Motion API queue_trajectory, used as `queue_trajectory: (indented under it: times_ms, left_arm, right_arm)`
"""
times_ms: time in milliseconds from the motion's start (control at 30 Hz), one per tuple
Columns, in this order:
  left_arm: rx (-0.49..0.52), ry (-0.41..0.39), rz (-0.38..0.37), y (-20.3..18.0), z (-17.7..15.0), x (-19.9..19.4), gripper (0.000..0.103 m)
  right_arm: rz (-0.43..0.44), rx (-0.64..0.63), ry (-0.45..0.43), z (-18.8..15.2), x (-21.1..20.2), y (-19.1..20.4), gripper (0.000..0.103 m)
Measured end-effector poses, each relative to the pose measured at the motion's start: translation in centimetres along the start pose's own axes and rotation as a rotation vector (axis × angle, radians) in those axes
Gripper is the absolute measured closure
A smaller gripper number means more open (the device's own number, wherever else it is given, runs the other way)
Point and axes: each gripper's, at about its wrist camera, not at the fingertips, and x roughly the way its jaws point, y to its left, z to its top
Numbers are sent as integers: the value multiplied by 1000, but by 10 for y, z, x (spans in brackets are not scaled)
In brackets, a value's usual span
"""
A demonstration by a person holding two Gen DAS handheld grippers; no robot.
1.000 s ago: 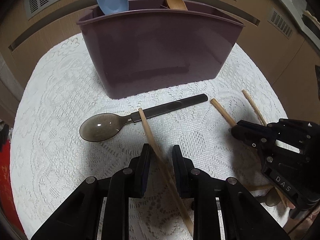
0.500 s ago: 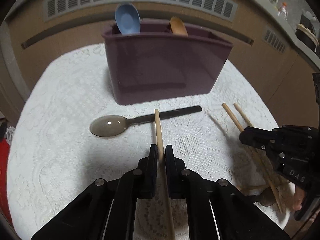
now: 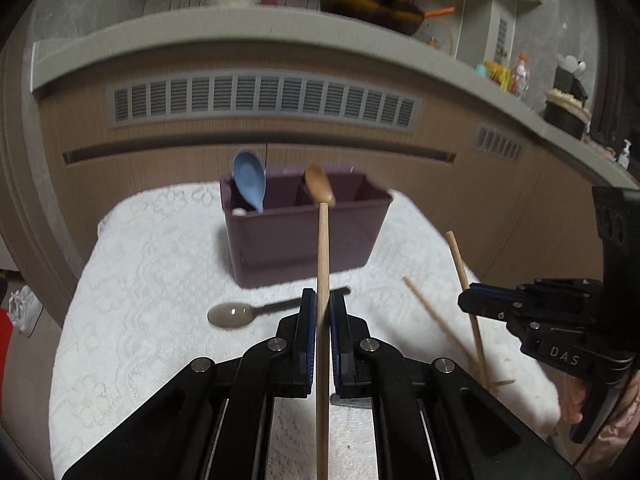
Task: Organize utensils
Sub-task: 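Lift both held chopsticks upright over the purple caddy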
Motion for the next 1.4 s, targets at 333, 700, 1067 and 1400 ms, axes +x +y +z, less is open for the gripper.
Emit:
queue_trajectory:
  times_ms: [333, 700, 1067, 1400]
  left_arm:
    - [49, -221, -58, -15, 78, -61, 96]
    - [140, -474, -27, -16, 213, -95, 96]
    - [93, -466, -7, 21, 230, -38, 96]
    - [46, -327, 27, 43, 177, 61, 96]
  right_arm:
    - [-51, -50, -247, 61, -78, 16, 97]
    - [-150, -124, -532, 207, -133, 28, 97]
    - [-170, -116, -495, 231, -60, 25, 97]
    - [-159, -56, -316, 185, 42, -1, 97]
